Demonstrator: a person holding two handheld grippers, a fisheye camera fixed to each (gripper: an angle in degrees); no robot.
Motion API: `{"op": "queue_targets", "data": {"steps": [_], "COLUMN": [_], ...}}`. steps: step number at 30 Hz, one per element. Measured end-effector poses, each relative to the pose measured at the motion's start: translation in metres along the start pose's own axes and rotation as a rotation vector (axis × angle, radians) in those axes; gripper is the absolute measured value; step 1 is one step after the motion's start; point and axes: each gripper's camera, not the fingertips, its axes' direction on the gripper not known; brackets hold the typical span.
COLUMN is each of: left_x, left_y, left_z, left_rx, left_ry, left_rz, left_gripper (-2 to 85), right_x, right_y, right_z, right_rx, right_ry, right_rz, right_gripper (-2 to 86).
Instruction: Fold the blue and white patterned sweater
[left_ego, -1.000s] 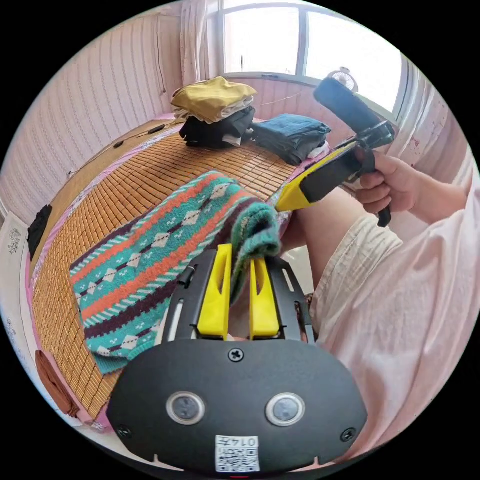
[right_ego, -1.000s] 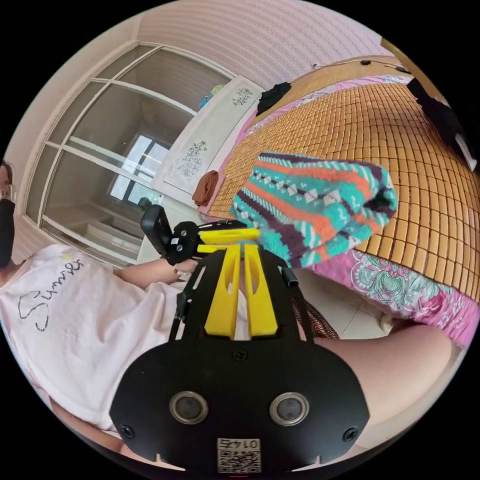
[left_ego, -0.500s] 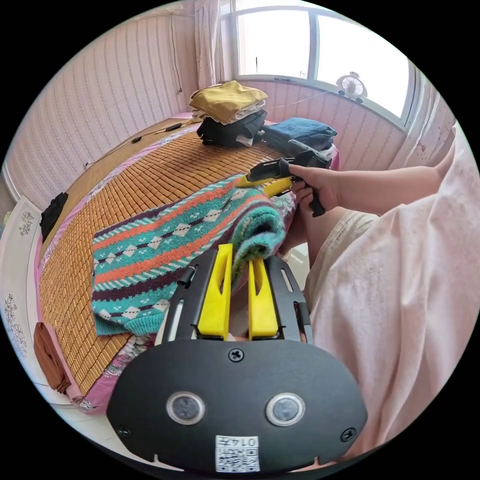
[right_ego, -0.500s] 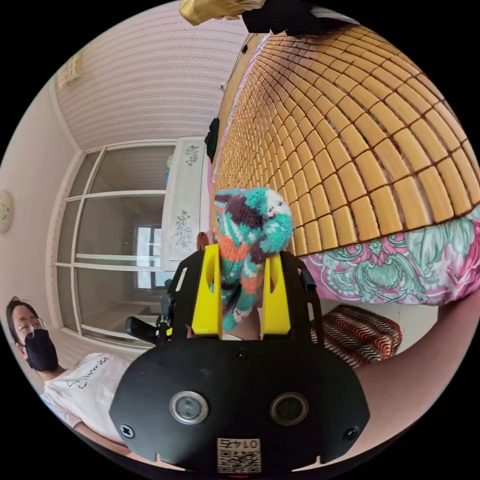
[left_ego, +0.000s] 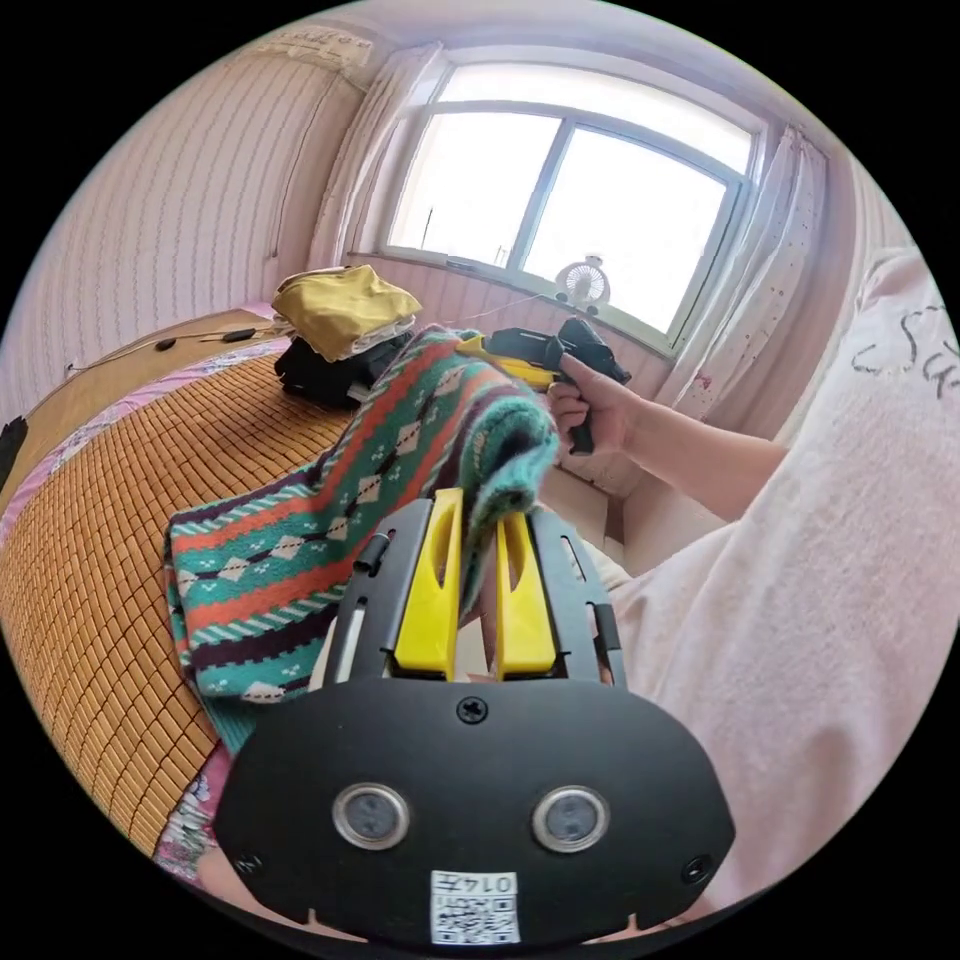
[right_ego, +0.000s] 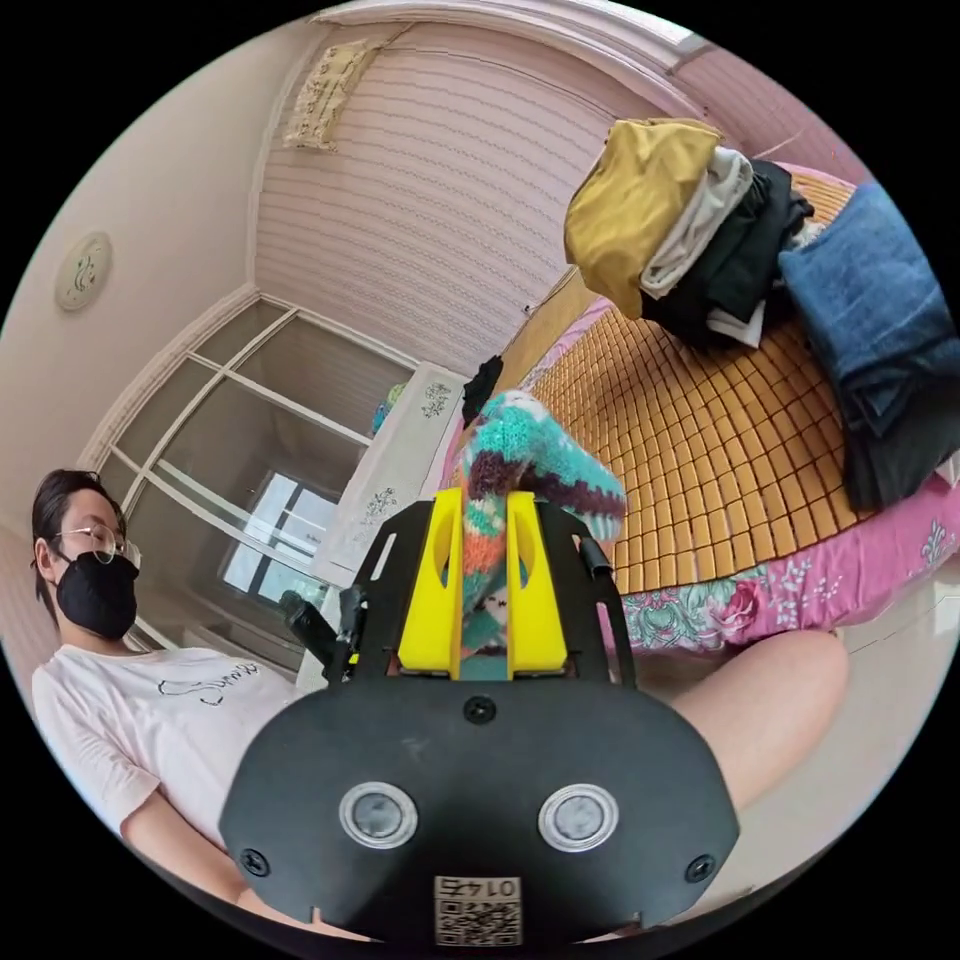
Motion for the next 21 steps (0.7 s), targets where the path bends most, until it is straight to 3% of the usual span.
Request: {"op": "queue_targets", "data": {"steps": [6,14,18,21], "left_x": [-0.034,-0.105,-0.127,-0.133], "left_y": [0.015,0.063,0.068,0.055], "left_z": [-0.024,-0.063,-0.091,-0.097], "left_rx": [0.004,-0.118,-0.095,-0.055], "left_ry": [-0.080,-0.315,-0.367,-0.369], "left_rz": [-0.101,-0.399,-0.511,-0.465], "left_gripper": [5.9,4.7,1.1,-0.4], "right_x": [-0.064,-0.084,-0.113,-0.146], "right_y": [-0.030,-0.030,-0.027,-0.020], "right_z": [0.097,0.359,0.388,0.382], "right_rx": [-0.188,-0.655,-0.668,-0.606], "right_ry": [0.041,0.151,0.225,0.335], "right_rz": [-0.157,-0.252,-0.349,-0.535], "right_gripper": [8.3,8.6,5.4,1.4]}}
